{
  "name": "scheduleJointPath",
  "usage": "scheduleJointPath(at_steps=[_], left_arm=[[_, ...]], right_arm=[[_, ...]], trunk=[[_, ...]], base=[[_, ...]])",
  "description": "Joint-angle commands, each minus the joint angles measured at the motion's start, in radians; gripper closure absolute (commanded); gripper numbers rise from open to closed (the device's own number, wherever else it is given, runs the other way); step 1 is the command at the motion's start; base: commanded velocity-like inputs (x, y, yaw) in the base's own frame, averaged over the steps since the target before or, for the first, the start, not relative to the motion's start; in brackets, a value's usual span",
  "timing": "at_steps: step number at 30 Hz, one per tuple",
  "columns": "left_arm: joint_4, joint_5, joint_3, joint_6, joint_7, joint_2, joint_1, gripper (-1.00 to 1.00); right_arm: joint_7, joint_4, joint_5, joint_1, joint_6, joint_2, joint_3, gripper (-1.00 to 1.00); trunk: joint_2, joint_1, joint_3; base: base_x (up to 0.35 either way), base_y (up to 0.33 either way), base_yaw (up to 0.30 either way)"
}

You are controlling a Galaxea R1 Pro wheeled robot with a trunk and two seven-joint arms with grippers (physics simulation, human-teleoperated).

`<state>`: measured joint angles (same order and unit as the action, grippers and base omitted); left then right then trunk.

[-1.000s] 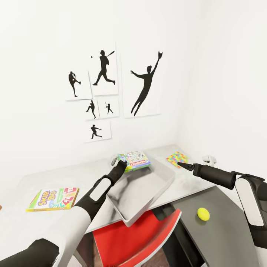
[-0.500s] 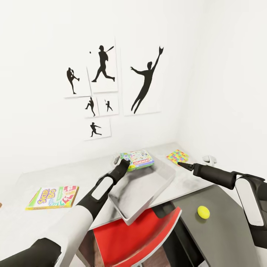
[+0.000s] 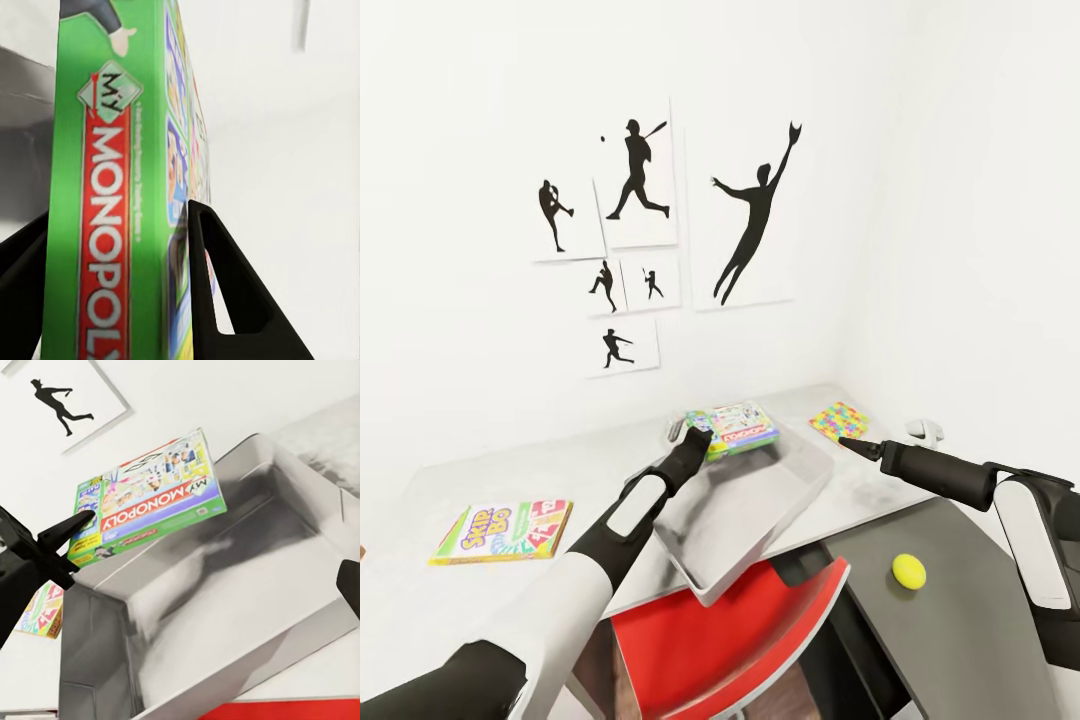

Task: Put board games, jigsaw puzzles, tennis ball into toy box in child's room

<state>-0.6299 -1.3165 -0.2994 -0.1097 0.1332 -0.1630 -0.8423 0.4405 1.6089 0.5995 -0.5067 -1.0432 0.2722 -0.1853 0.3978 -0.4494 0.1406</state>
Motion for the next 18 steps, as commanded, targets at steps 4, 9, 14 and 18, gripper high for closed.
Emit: scheduleJointPath(at_steps=[4,9,14,18], left_arm=[[0.003,-0.029,-0.002,-0.003,0.003,0.001,-0.002,1.00],[0.010,-0.038,-0.003,-0.004,-0.001,0.001,-0.016,1.00],[0.012,-0.042,-0.003,-0.005,-0.005,0.001,-0.034,1.00],[0.013,-0.043,-0.003,-0.014,-0.007,0.000,-0.047,1.00]], right_arm=[[0.010,0.000,-0.009,-0.001,-0.004,0.001,-0.002,-1.00],[0.010,0.000,-0.009,-0.001,-0.004,0.001,-0.002,-1.00],[0.010,0.000,-0.009,-0.002,-0.004,0.001,-0.003,-1.00],[0.011,0.000,-0.009,-0.002,-0.004,0.001,-0.003,-1.00]], trunk=[[0.002,-0.001,0.006],[0.002,-0.001,0.013],[0.002,-0.001,0.021],[0.002,-0.001,0.027]], base=[[0.000,0.000,0.000],[0.000,0.000,0.000],[0.000,0.000,0.000],[0.000,0.000,0.000]])
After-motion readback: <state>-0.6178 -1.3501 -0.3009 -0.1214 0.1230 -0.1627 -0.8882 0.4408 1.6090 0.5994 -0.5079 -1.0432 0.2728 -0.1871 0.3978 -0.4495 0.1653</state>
